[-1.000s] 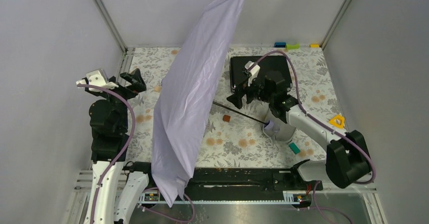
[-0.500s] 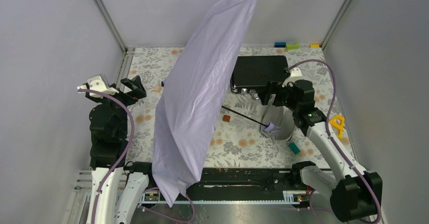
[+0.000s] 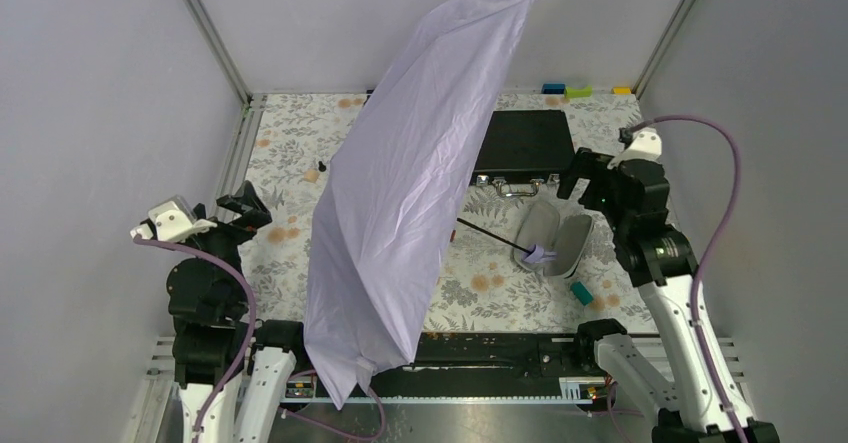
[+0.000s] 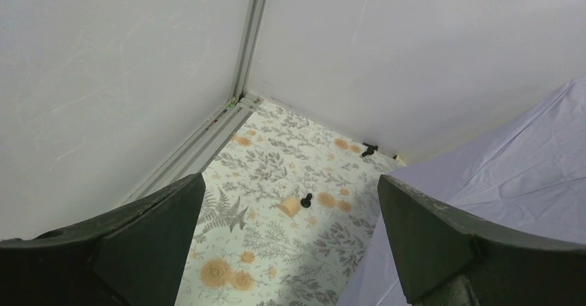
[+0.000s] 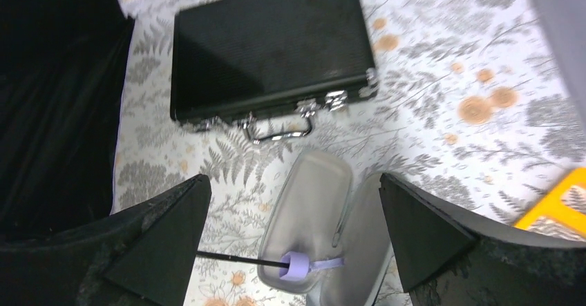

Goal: Open the umbrella

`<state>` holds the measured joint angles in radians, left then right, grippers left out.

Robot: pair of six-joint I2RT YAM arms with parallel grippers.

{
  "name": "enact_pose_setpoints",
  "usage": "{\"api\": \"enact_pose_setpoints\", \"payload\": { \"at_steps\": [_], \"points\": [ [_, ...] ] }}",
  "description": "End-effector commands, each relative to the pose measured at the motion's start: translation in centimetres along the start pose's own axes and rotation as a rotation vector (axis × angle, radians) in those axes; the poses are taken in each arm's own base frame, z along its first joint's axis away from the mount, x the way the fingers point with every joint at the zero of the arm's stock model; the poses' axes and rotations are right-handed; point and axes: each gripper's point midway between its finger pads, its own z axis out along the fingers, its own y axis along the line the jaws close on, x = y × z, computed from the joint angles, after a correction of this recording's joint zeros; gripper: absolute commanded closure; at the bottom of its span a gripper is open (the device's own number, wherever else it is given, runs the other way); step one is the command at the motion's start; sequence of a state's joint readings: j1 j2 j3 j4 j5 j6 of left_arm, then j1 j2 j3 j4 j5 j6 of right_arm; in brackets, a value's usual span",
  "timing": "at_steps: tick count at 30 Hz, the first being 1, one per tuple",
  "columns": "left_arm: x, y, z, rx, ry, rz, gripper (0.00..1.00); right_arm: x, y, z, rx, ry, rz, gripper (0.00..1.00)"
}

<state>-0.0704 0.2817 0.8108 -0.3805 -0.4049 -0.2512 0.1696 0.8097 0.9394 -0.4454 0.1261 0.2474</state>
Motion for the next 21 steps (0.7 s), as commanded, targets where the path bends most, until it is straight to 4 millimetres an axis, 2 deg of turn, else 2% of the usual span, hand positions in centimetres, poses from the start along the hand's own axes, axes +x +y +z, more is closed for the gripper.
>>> {"api": "enact_pose_setpoints", "payload": {
  "at_steps": [1,4,6,11,13,14,21],
  "points": [
    [0.2,1.3,-0.4,-0.054,-0.010,0.015,0.01,-3.5,-2.5,-3.5,0.129,-0.129,-0.009,0.00],
    [0.3,1.3,-0.4,-0.054,-0.014,0.003,0.01,-5.3,-3.2,-5.1,0.137,-0.300,0.000,0.00],
    [0.5,1.2,-0.3,-0.047,-0.015,0.001,0.01,-5.6,-3.7,-5.7,0.134,-0.400,-0.012,0.00],
    [0.7,0.9,-0.5,-0.027,-0.017,-0.007,0.01,-4.5,-4.3,-5.8,0.109,-0.555,-0.063,0.00],
    [0.7,0.9,-0.6,-0.021,-0.018,-0.008,0.01,-3.9,-4.2,-5.6,0.095,-0.564,-0.070,0.00],
    [0.7,0.9,-0.6,-0.018,-0.021,-0.009,0.01,-4.3,-4.0,-5.9,0.084,-0.591,-0.065,0.00],
    [0.6,1.2,-0.8,-0.029,-0.029,-0.008,0.01,-4.2,-3.7,-5.7,0.069,-0.579,-0.075,0.00]
  ]
}}
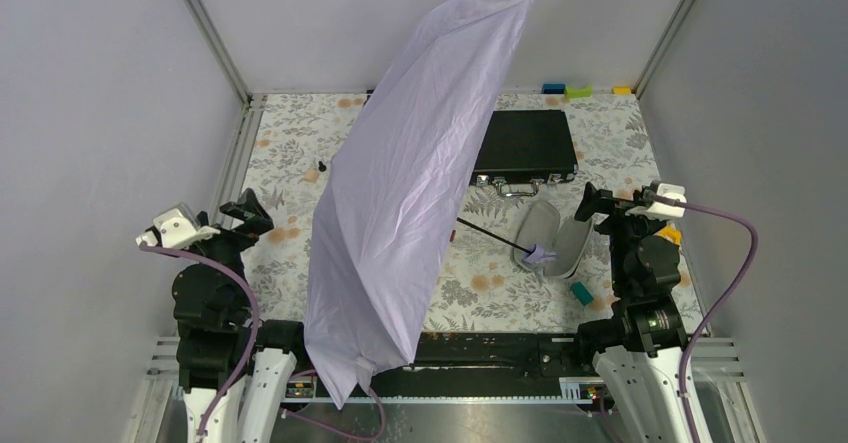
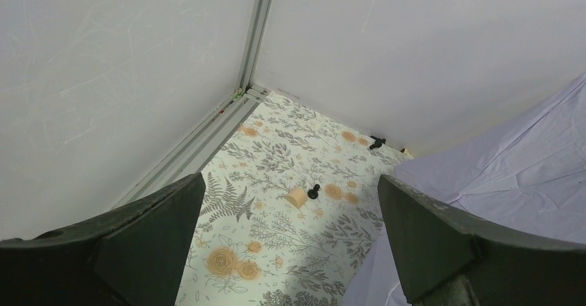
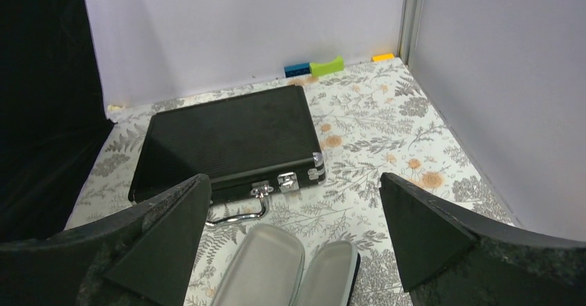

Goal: Open the umbrella

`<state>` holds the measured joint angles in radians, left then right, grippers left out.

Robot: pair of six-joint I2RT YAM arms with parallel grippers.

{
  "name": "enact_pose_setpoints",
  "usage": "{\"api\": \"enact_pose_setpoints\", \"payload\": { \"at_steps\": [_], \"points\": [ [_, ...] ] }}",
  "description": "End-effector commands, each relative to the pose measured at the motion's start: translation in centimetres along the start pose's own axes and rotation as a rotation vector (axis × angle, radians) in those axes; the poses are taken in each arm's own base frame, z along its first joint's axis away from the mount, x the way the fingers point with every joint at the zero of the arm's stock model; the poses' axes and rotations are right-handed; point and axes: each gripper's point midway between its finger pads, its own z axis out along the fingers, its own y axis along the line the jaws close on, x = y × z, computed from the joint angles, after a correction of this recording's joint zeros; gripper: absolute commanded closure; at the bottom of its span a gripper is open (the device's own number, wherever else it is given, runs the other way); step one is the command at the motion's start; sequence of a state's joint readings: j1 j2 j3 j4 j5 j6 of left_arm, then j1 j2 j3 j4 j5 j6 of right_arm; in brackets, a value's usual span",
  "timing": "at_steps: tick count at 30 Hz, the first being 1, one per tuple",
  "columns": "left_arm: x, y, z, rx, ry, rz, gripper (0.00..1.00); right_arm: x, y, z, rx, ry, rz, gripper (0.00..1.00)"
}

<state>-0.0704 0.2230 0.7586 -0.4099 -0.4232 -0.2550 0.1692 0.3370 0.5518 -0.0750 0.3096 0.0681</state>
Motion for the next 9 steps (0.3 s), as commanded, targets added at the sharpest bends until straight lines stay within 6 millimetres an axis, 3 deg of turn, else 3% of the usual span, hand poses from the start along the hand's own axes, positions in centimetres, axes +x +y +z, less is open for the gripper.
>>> {"api": "enact_pose_setpoints", "payload": {
  "at_steps": [1,9],
  "points": [
    [-1.05,0.21,-0.10,-0.010,-0.047,-0.014,0.01,-3.09,0.16,0.01,-0.007,-0.106,0.010,0.00],
    [-0.76,0.17,0.03,-0.009,-0.034,-0.001,0.01,-2.99,0.11,-0.08,-0.006,-0.108,0.011,0.00]
  ]
}}
